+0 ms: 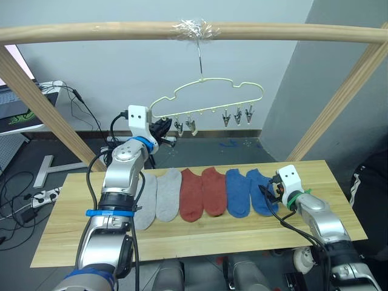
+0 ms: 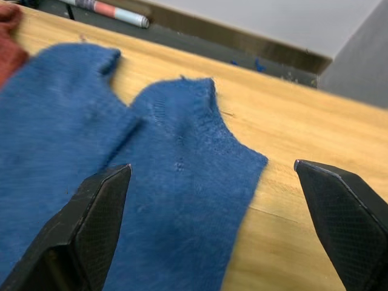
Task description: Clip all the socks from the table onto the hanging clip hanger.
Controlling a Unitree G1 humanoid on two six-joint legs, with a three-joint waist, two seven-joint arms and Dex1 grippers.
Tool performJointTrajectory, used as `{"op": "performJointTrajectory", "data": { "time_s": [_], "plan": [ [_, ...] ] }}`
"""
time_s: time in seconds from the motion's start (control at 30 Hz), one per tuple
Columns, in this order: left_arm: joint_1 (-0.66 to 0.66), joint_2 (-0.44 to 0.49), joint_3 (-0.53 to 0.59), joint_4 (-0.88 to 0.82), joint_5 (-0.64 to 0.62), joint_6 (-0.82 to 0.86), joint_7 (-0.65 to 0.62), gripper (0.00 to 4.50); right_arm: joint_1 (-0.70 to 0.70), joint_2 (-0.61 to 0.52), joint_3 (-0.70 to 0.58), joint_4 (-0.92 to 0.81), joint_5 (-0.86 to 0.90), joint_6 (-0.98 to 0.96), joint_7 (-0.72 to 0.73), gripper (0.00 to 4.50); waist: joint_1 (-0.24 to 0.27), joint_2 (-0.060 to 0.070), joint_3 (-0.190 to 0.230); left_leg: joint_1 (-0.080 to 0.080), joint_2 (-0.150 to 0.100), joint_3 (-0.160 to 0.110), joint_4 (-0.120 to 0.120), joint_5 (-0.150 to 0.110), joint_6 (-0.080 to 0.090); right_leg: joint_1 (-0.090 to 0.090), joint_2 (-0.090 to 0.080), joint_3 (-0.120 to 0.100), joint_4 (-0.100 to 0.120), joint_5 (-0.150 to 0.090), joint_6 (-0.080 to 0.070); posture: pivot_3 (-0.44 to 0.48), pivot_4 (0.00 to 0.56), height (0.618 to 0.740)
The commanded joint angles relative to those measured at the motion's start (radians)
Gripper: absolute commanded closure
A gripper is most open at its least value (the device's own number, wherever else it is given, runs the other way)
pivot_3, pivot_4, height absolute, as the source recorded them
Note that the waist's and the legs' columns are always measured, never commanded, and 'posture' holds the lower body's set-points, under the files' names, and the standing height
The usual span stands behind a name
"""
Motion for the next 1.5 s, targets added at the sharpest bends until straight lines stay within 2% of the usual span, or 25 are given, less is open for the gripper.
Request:
{"op": "performJointTrajectory", "data": {
  "time_s": [0.03, 0.33, 0.4, 0.47, 0.8, 0.93, 1.03, 1.17, 1.3, 1.5],
  "plan": [
    [0.013, 0.009, 0.008, -0.038, -0.003, 0.013, 0.005, 4.44, -0.052, 0.011, -0.014, 0.076, 0.022, -0.037, 0.058, 0.0, 0.002, 0.0, 0.0, 0.0, 0.0, 0.0, 0.0, 0.0, 0.0, 0.0, 0.0, 0.0, 0.0, 0.0, 0.0, 0.109, 0.19, 0.74],
    [0.02, 0.018, 0.008, -0.06, -0.001, 0.022, 0.0, 4.44, -0.1, -0.006, 0.05, 0.363, -0.066, -0.096, 0.128, 0.0, 0.007, 0.0, 0.0, 0.001, 0.0, 0.0, 0.0, 0.0, 0.0, 0.001, 0.0, 0.0, 0.0, 0.0, 0.0, 0.134, 0.195, 0.74],
    [0.022, 0.019, 0.009, -0.064, -0.001, 0.025, 0.001, 4.44, -0.092, -0.008, 0.055, 0.375, -0.069, -0.105, 0.148, 0.35, 0.008, 0.0, 0.0, 0.003, 0.0, -0.001, 0.0, 0.0, 0.0, 0.004, 0.0, -0.001, 0.0, 0.0, 0.0, 0.137, 0.199, 0.74],
    [0.026, 0.02, 0.009, -0.07, -0.001, 0.027, 0.002, 4.44, -0.073, -0.012, 0.067, 0.362, -0.077, -0.117, 0.164, 0.87, 0.008, 0.0, 0.0, 0.006, 0.0, -0.001, 0.0, 0.0, 0.0, 0.007, 0.0, -0.001, -0.001, 0.0, 0.0, 0.133, 0.199, 0.74],
    [0.028, 0.029, 0.025, -0.072, -0.027, 0.056, -0.022, 4.44, 0.06, -0.061, 0.019, 0.21, -0.054, -0.15, 0.184, 4.37, 0.008, 0.0, 0.0, 0.009, 0.0, -0.001, 0.0, 0.0, 0.0, 0.012, 0.0, -0.001, -0.002, 0.0, 0.0, 0.133, 0.19, 0.74],
    [0.005, 0.04, 0.058, -0.078, -0.101, 0.144, -0.052, 4.44, 0.153, -0.078, -0.022, -0.082, 0.005, -0.117, 0.2, 4.44, 0.008, 0.0, 0.003, 0.008, -0.001, -0.002, 0.0, 0.0, 0.0, 0.011, -0.001, -0.001, -0.003, -0.001, 0.001, 0.139, 0.194, 0.74],
    [-0.012, 0.046, 0.101, -0.086, -0.189, 0.29, -0.069, 4.44, 0.192, -0.061, 0.035, -0.328, -0.001, -0.051, 0.193, 4.44, -0.002, 0.001, 0.005, 0.008, 0.0, -0.001, 0.0, 0.0, 0.0, 0.01, -0.001, -0.001, -0.002, -0.001, 0.001, 0.149, 0.193, 0.74],
    [-0.031, 0.047, 0.173, -0.111, -0.327, 0.495, -0.072, 4.44, 0.175, 0.03, 0.135, -0.523, -0.019, 0.058, 0.141, 4.44, -0.003, 0.001, 0.006, 0.008, 0.001, -0.003, 0.0, 0.0, 0.0, 0.008, 0.001, -0.001, -0.001, -0.001, 0.001, 0.153, 0.193, 0.74],
    [-0.053, 0.046, 0.233, -0.142, -0.443, 0.668, -0.05, 4.44, 0.1, 0.167, 0.248, -0.552, -0.056, 0.117, 0.07, 4.44, 0.004, 0.0, 0.007, 0.004, 0.001, -0.004, -0.001, 0.0, 0.0, 0.006, 0.001, -0.003, -0.002, -0.001, 0.001, 0.154, 0.19, 0.74],
    [-0.077, 0.001, 0.301, -0.163, -0.531, 0.748, 0.029, 4.44, -0.027, 0.332, 0.308, -0.401, -0.105, 0.078, -0.034, 4.44, 0.017, -0.004, 0.009, -0.001, 0.0, -0.003, -0.001, 0.0, -0.001, 0.0, -0.001, -0.002, -0.002, -0.001, 0.001, 0.154, 0.19, 0.74]
  ]
}}
